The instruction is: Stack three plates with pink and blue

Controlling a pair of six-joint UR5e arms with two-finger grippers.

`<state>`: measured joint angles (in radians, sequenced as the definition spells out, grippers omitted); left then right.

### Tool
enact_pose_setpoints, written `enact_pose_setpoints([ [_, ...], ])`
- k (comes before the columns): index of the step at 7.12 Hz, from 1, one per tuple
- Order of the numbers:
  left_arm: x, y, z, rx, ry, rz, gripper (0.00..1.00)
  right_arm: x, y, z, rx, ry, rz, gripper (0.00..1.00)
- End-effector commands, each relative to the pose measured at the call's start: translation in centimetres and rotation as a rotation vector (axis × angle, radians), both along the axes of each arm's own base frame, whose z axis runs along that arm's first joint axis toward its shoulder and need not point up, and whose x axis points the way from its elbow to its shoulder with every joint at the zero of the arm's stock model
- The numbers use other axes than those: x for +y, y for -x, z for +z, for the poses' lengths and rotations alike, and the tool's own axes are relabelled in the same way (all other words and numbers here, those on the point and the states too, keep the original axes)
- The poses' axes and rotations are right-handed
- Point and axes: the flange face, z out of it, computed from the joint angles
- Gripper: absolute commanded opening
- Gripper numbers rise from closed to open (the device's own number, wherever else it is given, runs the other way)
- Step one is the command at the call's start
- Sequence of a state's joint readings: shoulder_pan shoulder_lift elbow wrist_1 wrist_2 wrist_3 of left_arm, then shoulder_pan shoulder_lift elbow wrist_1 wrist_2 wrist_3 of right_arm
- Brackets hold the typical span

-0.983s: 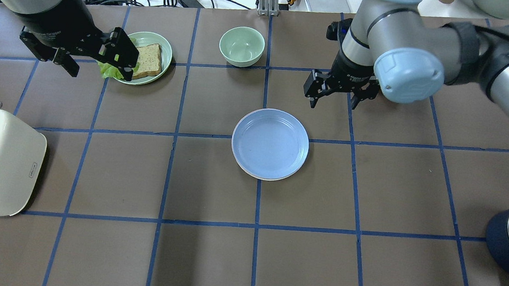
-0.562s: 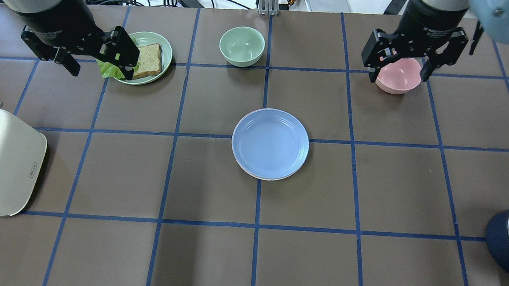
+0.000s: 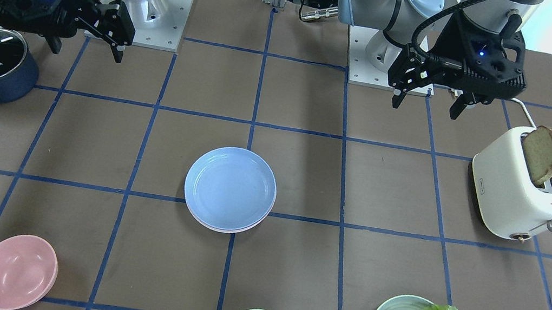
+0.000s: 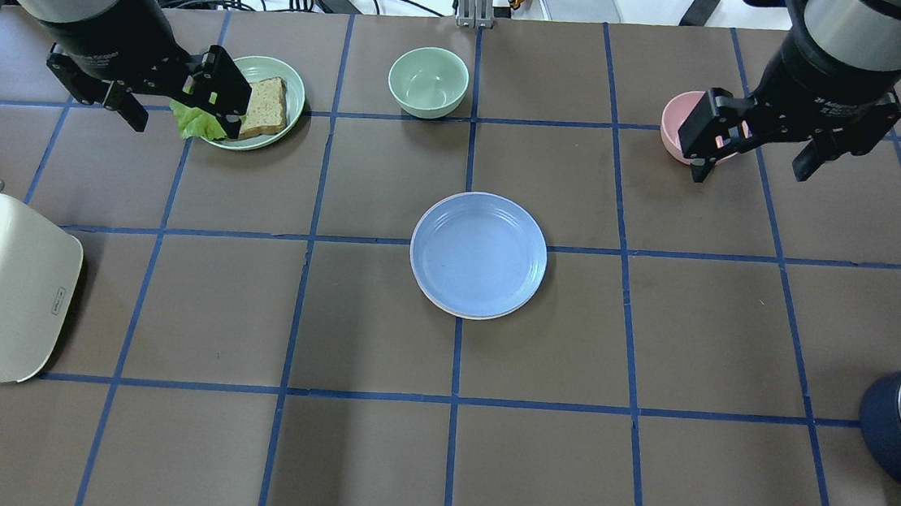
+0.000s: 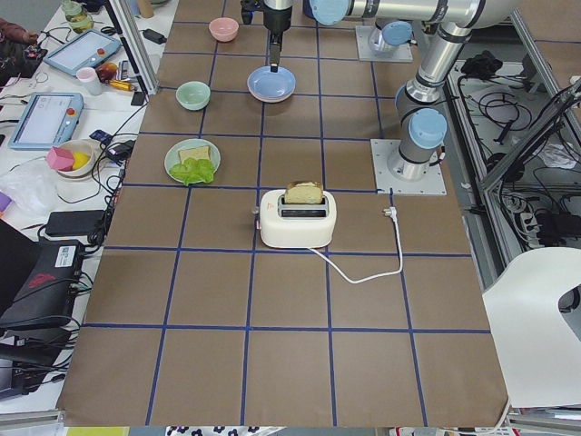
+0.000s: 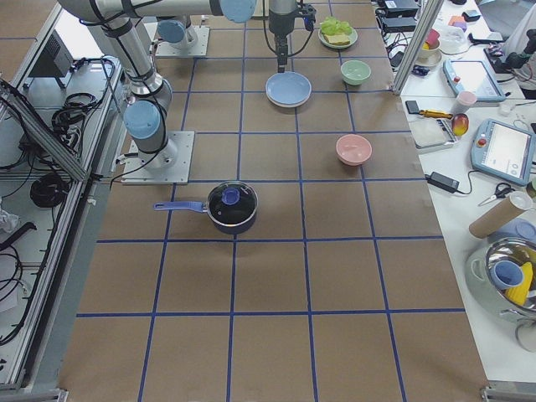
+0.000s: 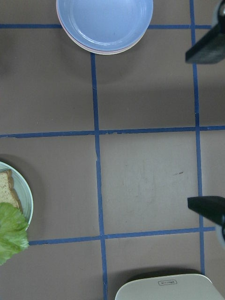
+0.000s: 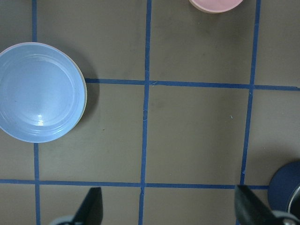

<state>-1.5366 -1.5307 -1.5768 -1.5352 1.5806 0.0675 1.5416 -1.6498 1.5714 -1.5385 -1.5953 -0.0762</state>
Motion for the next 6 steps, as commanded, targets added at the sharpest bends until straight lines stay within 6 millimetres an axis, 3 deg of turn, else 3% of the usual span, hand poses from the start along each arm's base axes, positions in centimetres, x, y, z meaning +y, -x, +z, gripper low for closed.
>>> enact_pose_setpoints([
  [1,-0.54,0.04,-0.27,0.003,0.015,-0.001,1.00,-2.20,-0.41,1.22,-0.014,0.017,-0.070,1.00],
  [6,-0.70,0.11,-0.63,0.004,0.020,0.008,1.00,-2.41,-0.55,0.38,-0.021,-0.032,-0.094,1.00],
])
